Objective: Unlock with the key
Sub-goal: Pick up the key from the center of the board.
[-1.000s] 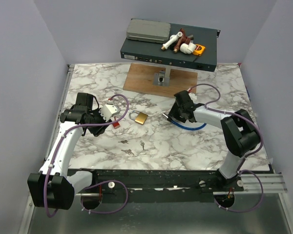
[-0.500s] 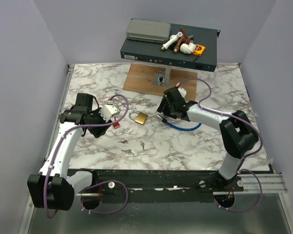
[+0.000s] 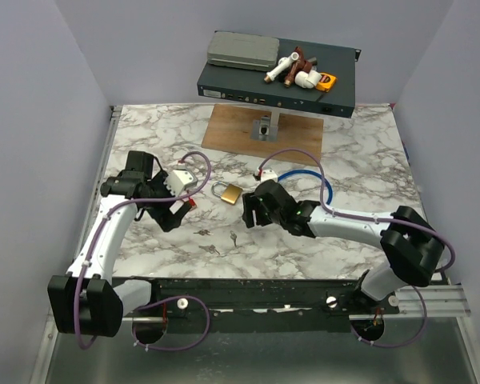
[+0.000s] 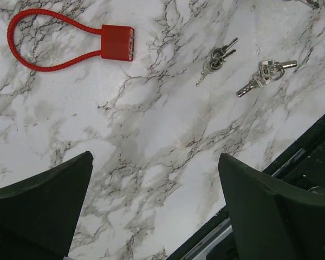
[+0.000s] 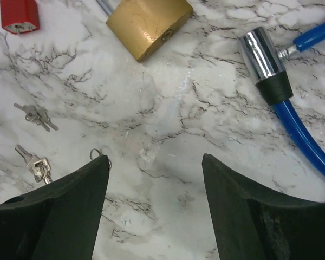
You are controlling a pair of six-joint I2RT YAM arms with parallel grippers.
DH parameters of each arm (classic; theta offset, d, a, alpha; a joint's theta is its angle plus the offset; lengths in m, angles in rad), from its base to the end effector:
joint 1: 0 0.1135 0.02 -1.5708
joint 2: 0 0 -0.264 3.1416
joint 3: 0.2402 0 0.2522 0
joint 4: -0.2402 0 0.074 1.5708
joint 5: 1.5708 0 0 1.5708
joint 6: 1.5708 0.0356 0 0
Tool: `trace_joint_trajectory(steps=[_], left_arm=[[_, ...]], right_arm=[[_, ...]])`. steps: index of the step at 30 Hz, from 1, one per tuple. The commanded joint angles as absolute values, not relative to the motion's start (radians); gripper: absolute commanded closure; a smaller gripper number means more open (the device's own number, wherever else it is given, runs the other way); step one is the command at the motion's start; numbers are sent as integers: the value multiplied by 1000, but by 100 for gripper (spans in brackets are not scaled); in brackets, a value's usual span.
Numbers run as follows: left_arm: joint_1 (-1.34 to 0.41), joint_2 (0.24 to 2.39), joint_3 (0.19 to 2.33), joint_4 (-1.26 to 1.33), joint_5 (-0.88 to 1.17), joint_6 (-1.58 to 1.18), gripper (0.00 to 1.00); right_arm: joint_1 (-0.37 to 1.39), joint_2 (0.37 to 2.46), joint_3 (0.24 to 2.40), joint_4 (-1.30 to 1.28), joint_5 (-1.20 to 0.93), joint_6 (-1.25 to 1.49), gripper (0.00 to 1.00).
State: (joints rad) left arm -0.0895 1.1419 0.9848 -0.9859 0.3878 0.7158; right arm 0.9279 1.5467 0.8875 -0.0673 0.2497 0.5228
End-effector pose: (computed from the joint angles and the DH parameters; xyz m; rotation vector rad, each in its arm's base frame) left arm 0.2039 -0.0318 0.2772 1.1220 2.3508 -0.3120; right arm 0.2020 0.2549 0.2027 -0.3374 2.2907 0.4717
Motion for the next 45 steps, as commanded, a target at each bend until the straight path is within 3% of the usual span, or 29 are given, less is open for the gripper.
trace_joint_trajectory(steps=[1,9,16,34,38,45], left_arm=[[-36,1179,997,-989,475,712,1],[134,1259,1066,-1071,569,736,1],[157,1267,1061,-1091,581,750,1],[159,1249,1077,-1120,616,749,1],[158,1239,1067,-1110,617,741,1],[158,1230,1071,-1116,625,742,1]], right_arm=[[936,1581,912,75,88,336,27],[992,1817,1118,175,-130,230,31],[1058,1996,1282,128,-186,135,32],[1086,2065,1279,52,-80,10,37],[1110,2055,1254,42,-48,-27,43],[1154,2062,1225,32,45,-41,65]])
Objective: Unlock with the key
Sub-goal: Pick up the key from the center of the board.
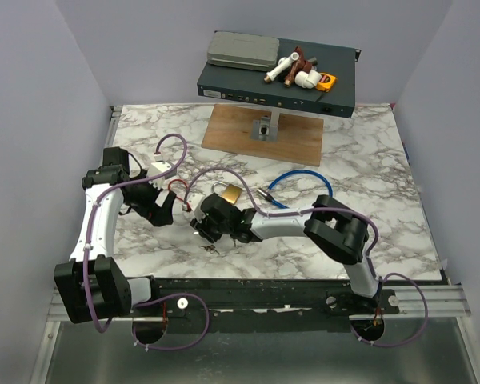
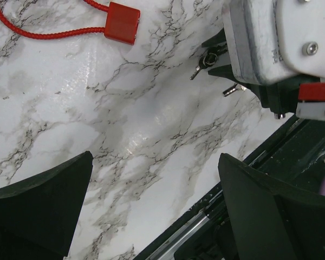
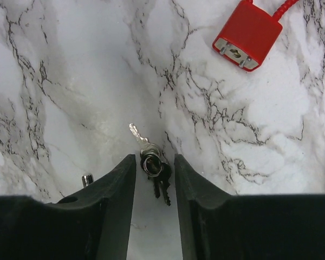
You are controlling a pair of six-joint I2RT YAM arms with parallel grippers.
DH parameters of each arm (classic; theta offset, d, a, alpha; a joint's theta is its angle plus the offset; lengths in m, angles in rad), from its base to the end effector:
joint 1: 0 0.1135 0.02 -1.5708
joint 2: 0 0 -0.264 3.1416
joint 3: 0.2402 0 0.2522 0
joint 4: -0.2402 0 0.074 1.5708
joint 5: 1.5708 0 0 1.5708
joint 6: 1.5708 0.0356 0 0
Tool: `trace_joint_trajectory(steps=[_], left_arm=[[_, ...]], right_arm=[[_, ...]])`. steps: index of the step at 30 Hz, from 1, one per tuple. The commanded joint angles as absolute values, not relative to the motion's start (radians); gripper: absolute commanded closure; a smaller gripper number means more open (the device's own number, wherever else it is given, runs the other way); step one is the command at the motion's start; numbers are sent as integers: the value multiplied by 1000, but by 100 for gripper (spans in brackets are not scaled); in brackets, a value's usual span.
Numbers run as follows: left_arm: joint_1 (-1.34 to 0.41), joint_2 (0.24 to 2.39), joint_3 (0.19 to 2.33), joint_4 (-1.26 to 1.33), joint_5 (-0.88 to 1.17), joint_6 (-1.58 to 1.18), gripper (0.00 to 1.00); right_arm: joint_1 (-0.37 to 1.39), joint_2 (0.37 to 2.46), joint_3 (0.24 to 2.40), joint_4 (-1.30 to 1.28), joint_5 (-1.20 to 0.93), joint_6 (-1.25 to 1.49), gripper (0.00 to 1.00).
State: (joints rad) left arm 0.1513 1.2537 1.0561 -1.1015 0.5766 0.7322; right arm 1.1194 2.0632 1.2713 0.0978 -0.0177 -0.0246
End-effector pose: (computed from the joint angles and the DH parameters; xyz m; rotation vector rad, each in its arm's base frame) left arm 0.2180 0.0136 0.2750 0.8465 2.4635 -0.5457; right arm 0.1930 0.3996 0.1438 -1.2727 1.9589 0.5876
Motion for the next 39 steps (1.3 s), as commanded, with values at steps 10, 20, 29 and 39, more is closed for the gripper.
trace_joint_trajectory(steps=[10,20,29,39], left_arm=[[159,1234,1081,-1142,666,753,1],[157,1236,1081,-1159,712,802,1],[99,1227,1037,-1132,709,852,1],[49,1241,1015,-1160,810,971,1]], right_arm=[[1156,2033,1211,53,88,-5,99],[1155,1948,1152,123,88,102,99],[1131,1881,1087,182,26,176,99],[1093,1815,1035,243,-52,247,99]])
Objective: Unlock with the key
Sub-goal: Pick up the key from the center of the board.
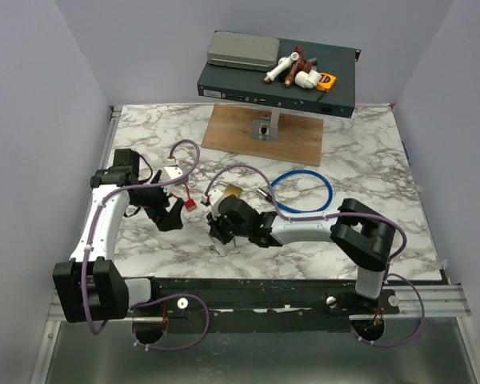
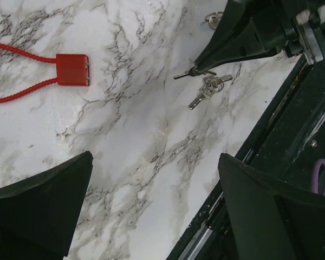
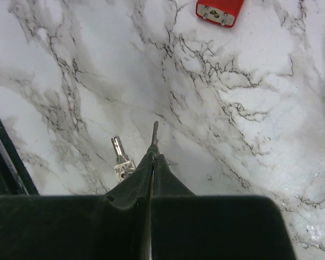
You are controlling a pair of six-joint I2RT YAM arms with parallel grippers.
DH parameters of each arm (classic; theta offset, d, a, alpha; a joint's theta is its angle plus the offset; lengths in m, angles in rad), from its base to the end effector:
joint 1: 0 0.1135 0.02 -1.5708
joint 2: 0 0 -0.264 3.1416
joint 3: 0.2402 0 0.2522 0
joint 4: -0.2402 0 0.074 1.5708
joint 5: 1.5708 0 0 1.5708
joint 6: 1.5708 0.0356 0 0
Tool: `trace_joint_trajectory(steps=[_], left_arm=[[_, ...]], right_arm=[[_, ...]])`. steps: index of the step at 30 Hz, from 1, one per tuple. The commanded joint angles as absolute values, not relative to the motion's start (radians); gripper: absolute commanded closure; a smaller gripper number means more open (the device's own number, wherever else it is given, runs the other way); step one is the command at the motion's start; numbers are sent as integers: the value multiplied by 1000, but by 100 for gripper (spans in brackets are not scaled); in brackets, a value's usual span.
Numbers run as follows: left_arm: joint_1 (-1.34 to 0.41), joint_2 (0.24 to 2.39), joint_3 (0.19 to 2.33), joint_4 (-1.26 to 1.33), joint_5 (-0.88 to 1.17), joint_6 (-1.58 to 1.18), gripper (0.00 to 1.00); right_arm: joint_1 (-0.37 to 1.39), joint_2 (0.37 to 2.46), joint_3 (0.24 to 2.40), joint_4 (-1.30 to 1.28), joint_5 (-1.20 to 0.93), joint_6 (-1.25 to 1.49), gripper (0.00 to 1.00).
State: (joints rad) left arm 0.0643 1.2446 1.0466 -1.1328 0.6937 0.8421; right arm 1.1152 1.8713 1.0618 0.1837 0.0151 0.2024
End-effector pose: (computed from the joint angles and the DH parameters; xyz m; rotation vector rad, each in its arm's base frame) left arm 0.2125 -0.0091 0.2758 1.0670 2.3115 -0.6923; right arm 0.1762 0.3584 0.1655 -1.0018 2.0604 0.7032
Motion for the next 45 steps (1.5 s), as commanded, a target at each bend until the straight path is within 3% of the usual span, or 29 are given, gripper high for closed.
trace_joint_trajectory(steps=[1,5,11,20,27,34,37,45], left_arm=[[49,1232,996,-1170,843,1036,1],[49,1205,970,-1246,935,1237,1],[50,1404,1195,-1617,1068,1438,1],[49,1368,1224,-1615,1322,1312,1],[49,1219,1236,-1614,1473,1195,1],[45,1102,1177,-1440,1459,956,10],[43,1077,1151,-1441,1460,994,2],[-27,966,1032,-1217,1406,901,1]], right_arm=[[1088,1804,1029,247,-61,250,99],[1078,1763,1013,251,-91,253,99],[1077,1678,996,238,-149,248,99],[1078,1520,1003,170,-192,241,99],[1077,1405,1019,121,-184,240,99],[1077,1317,1017,130,-225,279,99],[1077,1299,1022,132,-242,295,99],[1077,1279,1059,149,-291,331,99]])
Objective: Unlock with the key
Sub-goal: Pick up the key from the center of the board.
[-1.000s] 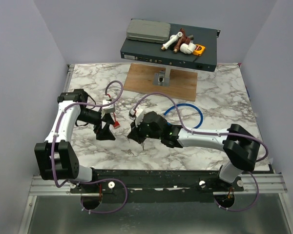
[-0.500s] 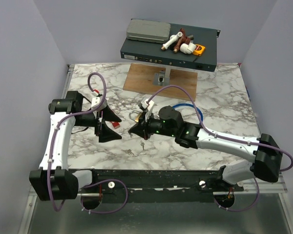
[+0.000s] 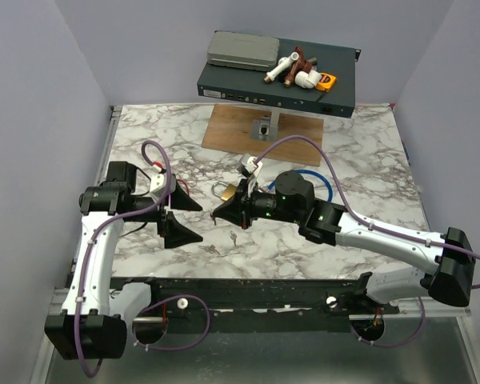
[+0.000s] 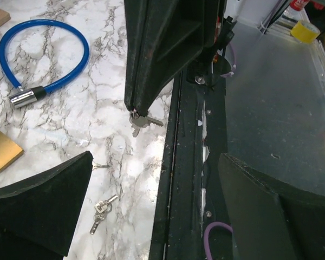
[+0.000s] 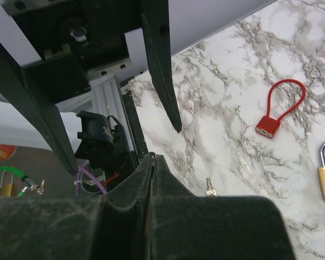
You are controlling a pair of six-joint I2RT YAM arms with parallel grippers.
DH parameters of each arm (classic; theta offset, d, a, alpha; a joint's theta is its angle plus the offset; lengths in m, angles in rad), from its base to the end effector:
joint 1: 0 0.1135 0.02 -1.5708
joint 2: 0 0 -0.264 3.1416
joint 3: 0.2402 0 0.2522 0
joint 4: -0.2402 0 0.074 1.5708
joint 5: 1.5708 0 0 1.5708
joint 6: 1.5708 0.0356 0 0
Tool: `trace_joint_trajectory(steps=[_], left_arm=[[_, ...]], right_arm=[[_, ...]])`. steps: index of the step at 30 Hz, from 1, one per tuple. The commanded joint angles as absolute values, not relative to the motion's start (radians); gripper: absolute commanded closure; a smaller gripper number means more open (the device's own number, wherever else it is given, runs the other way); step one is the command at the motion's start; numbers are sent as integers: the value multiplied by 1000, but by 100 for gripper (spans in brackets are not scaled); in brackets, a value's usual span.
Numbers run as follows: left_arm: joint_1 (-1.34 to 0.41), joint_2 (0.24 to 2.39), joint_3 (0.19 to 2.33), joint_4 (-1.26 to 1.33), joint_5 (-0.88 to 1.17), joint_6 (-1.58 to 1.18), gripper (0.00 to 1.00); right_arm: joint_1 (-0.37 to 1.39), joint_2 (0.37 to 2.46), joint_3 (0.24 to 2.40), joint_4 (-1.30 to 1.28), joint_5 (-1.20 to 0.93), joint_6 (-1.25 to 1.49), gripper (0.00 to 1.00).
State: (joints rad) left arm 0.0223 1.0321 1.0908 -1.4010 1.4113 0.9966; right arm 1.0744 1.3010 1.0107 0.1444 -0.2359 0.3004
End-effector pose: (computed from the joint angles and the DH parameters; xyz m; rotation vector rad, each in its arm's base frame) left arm 0.1444 -0.0319 0.3368 1.0658 1.6105 -1.3221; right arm 0.1398 0.2756 0.3395 -0.8793 1.6525 1.1912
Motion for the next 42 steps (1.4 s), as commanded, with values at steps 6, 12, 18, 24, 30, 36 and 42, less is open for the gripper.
trace_joint_trajectory(steps=[6,12,18,24,30,36,42], left_arm=[[-93,950,997,-1068,1368,797,2],[-106,956,1029,-1067,1353,807,5],[-114,947,1036,-1053,1325,803,18],[-114,940,1054,-1050,1350,782,23],[-114,939,1077,-1090,1383,801,29],[-114,939,1083,-1111,1387,824,44],[-114,942,1112,-1121,1387,825,59]], right_arm=[[1077,1278,1051,235,-314,397,99],[1078,1293,1030,321,-337,476,99],[1078,1323,1022,391,-366,544,99],[1078,1346,1020,411,-384,570,99],[1078,1348,1008,429,-380,588,99],[1077,1354,1008,434,-391,596,99],[1077,1354,1001,421,-393,594,99]])
